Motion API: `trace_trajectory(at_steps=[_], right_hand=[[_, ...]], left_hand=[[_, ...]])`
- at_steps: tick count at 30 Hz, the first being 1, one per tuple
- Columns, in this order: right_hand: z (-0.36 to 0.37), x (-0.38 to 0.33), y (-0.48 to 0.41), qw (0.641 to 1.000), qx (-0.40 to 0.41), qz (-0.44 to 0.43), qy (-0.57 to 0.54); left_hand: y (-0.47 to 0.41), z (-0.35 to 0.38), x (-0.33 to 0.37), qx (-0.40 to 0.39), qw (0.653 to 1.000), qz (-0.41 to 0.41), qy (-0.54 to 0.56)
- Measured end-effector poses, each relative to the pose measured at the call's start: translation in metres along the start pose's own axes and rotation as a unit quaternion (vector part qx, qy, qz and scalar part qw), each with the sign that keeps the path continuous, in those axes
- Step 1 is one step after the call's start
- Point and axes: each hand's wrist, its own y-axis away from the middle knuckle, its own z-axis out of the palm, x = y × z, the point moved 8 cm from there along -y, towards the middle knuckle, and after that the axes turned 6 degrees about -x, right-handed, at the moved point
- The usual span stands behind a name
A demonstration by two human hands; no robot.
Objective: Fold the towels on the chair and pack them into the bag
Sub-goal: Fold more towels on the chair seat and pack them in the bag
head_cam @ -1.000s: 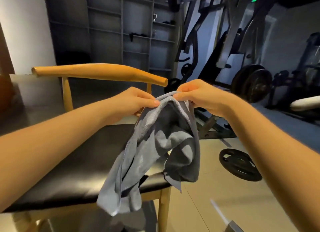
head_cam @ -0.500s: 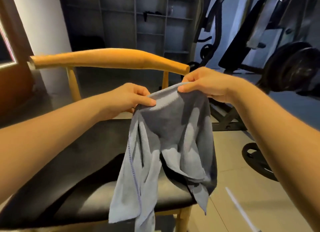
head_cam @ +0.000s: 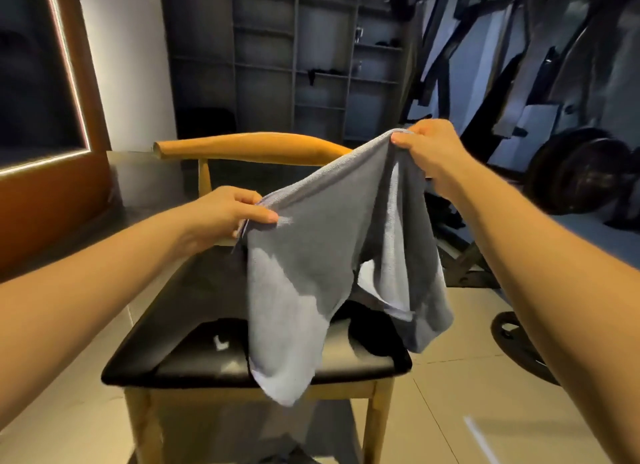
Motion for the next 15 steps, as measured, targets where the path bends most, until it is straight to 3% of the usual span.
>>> trace_trajectory(at_steps=[6, 10, 12, 15], right_hand=[[0.011, 0.013, 0.003, 0.997, -0.017, 0.069, -0.006], [0.025, 0.025, 0.011, 0.99, -0.064, 0.119, -0.029], [0.036, 0.025, 0.021, 0.987, -0.106, 0.118, -0.036], [0.058, 0.014, 0.031, 0.98, -0.167, 0.093, -0.06]], left_hand=[[0.044, -0.054, -0.024, 0.097, 0.99, -0.04, 0.099], [0.054, -0.071, -0.024, 0.207, 0.955, -0.049, 0.206], [0.053, -0.07, -0.016, 0.229, 0.938, -0.042, 0.256], [0.046, -0.054, 0.008, 0.238, 0.943, -0.008, 0.233]])
